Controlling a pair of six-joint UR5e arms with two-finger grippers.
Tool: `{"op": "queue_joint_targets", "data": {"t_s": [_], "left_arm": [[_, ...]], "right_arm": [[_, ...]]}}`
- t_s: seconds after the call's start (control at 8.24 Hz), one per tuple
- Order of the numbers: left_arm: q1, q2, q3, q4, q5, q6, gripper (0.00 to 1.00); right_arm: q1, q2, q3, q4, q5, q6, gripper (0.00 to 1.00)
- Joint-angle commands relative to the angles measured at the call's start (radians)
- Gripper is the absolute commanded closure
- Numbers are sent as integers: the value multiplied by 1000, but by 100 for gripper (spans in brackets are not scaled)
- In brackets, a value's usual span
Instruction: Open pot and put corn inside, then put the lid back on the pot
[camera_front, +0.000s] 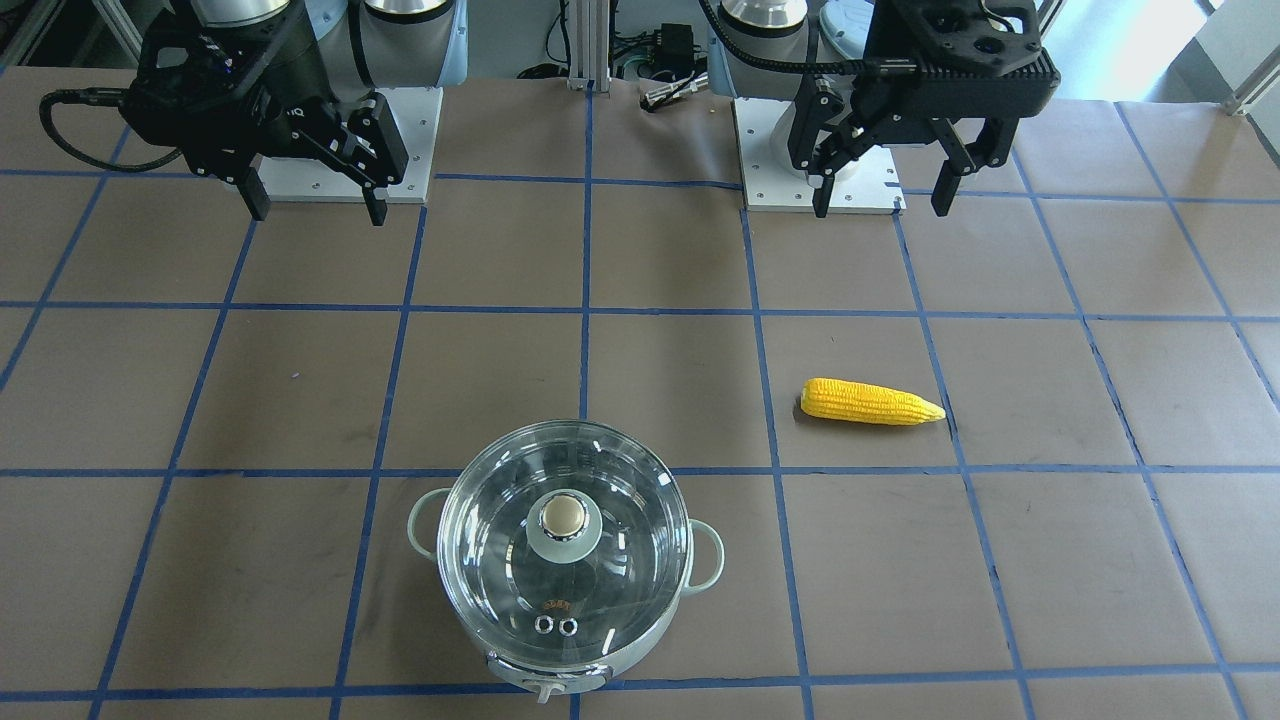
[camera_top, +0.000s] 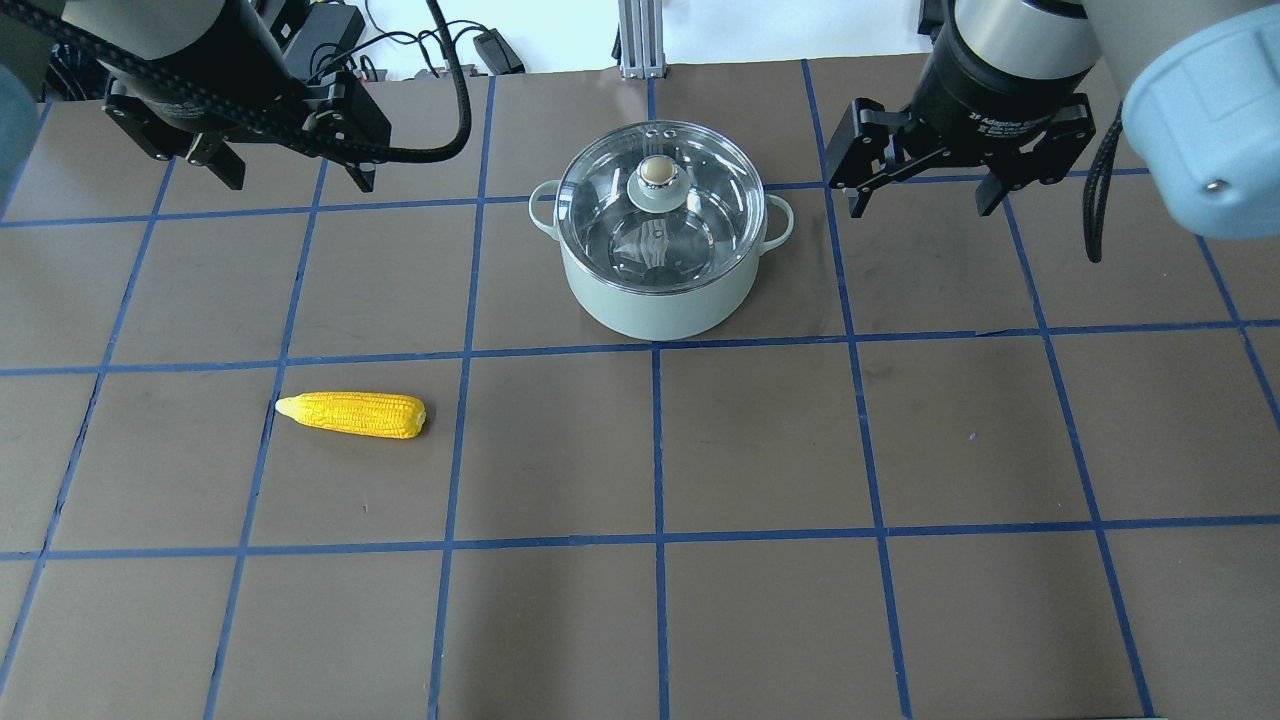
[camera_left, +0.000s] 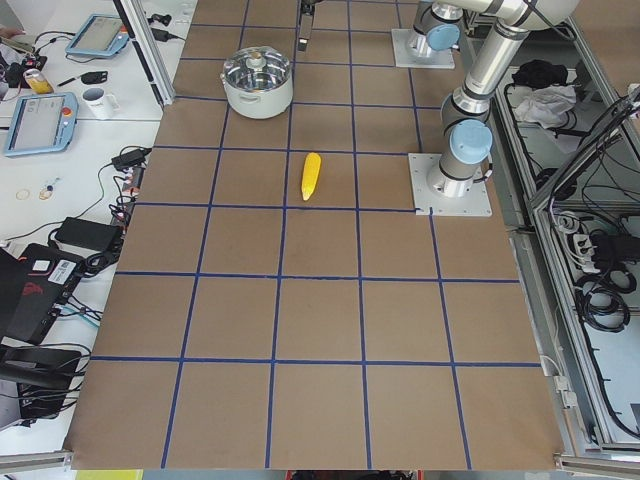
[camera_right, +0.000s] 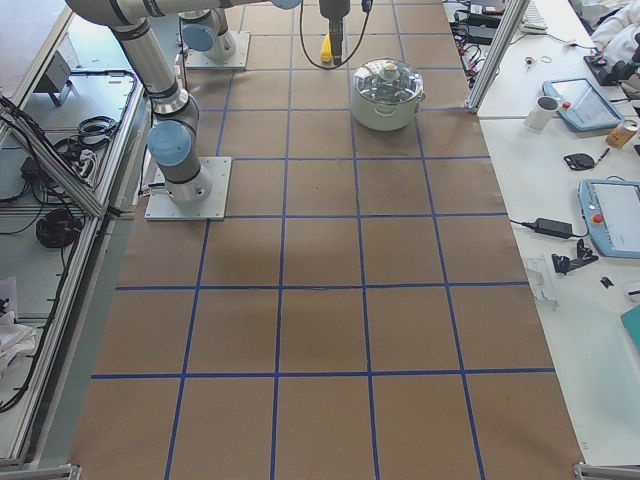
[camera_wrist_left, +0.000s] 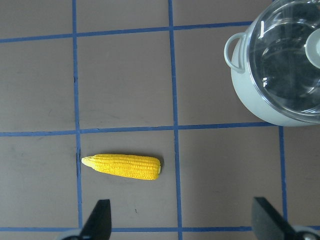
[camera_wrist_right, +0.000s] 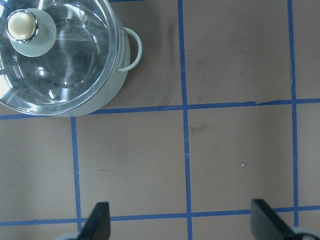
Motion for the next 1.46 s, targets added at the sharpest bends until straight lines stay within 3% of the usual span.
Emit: {"op": "queue_joint_targets", "data": {"t_s": [0.0,0.24,0.49,0.73,1.09,1.33], "left_arm": [[34,-5,-42,11,64,-146,0],[48,-9,-90,26,58,-252,0],[50,-11,-154,101,59,-554,0],[51,0,-170,90,64,-754,0],[120,-9,-177,57,53,-951,0],[227,-23,-234,67,-113,-1013,0]], "right_arm": [[0,2,1,1,3,-6,1],[-2,2,1,-1,-9,-9,8],[-3,4,1,-2,-6,-29,5],[-3,5,1,13,5,-28,0],[-5,5,1,3,4,-49,0],[-12,19,-1,-2,6,-52,0]]}}
